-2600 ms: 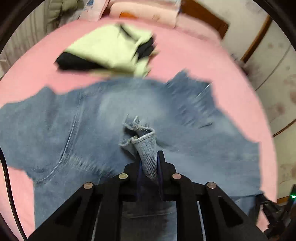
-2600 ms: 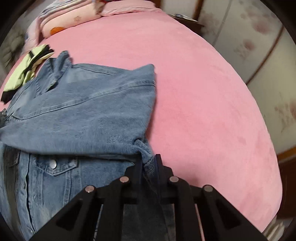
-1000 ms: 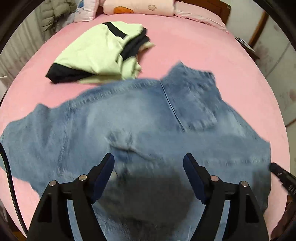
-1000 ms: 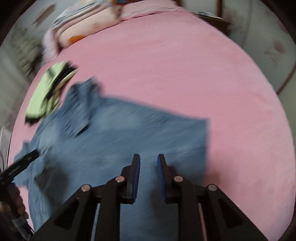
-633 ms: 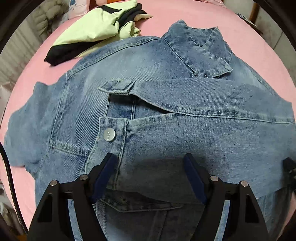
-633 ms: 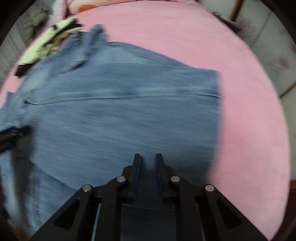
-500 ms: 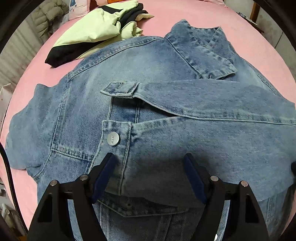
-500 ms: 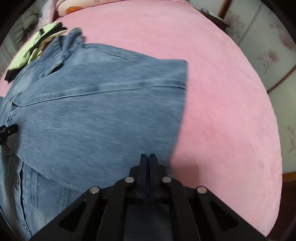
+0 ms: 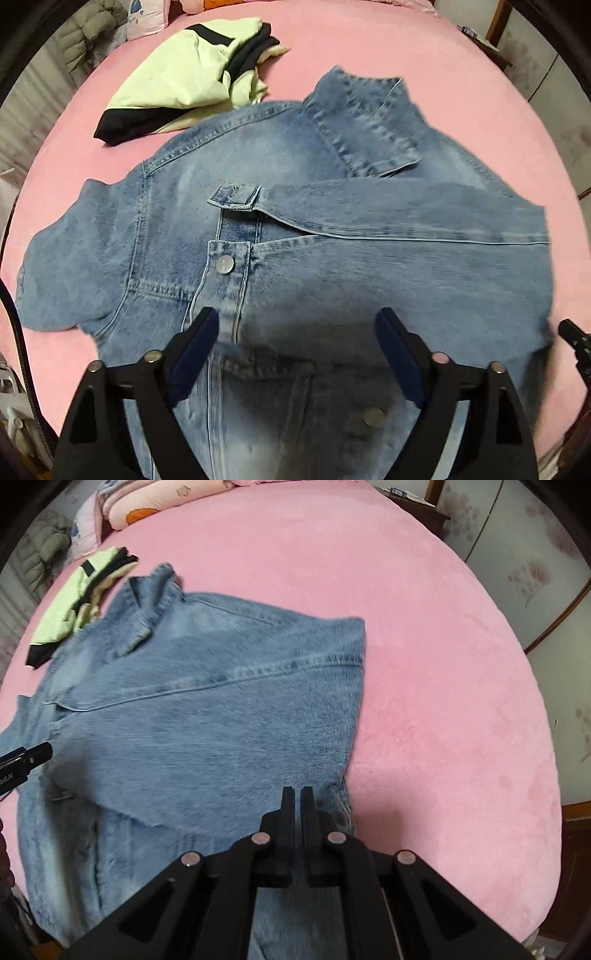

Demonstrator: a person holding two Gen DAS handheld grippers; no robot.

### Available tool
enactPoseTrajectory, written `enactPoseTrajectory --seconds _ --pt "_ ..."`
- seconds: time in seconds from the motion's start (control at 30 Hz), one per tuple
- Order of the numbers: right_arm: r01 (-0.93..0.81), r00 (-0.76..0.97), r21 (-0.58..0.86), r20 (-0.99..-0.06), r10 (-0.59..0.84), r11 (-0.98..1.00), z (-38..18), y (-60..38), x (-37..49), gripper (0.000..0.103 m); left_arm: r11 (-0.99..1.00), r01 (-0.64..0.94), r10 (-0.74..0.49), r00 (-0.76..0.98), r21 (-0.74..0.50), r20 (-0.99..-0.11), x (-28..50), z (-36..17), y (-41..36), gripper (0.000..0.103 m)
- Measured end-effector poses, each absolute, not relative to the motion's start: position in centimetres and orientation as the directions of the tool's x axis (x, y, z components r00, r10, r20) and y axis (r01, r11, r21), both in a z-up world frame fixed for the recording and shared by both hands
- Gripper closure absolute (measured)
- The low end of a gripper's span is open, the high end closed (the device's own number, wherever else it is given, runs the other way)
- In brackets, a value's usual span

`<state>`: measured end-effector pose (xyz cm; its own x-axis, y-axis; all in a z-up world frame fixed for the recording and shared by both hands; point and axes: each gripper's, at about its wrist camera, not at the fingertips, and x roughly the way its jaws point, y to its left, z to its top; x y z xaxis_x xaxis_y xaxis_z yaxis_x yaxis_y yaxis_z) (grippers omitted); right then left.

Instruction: Fold large clothes

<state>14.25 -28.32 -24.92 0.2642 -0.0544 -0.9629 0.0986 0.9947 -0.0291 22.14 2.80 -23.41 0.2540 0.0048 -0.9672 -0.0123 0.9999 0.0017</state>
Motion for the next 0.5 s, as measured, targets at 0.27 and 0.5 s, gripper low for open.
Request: enactPoseTrajectory --seconds 0.27,0.5 --pt "0.094 0.31 0.04 -0.951 0.009 0.995 -18.2 -27.4 13.3 0.099 0.997 -0.004 -0.075 0.269 -0.079 -0.96 19.7 -16.9 2.4 0.013" --pt "0.032 0.356 0.041 -0.934 0.027 0.999 -14.5 -25.6 11.6 0.078 0.991 0.01 -0.13 0.331 -0.134 -0.935 17.4 -11.9 2.3 0.009"
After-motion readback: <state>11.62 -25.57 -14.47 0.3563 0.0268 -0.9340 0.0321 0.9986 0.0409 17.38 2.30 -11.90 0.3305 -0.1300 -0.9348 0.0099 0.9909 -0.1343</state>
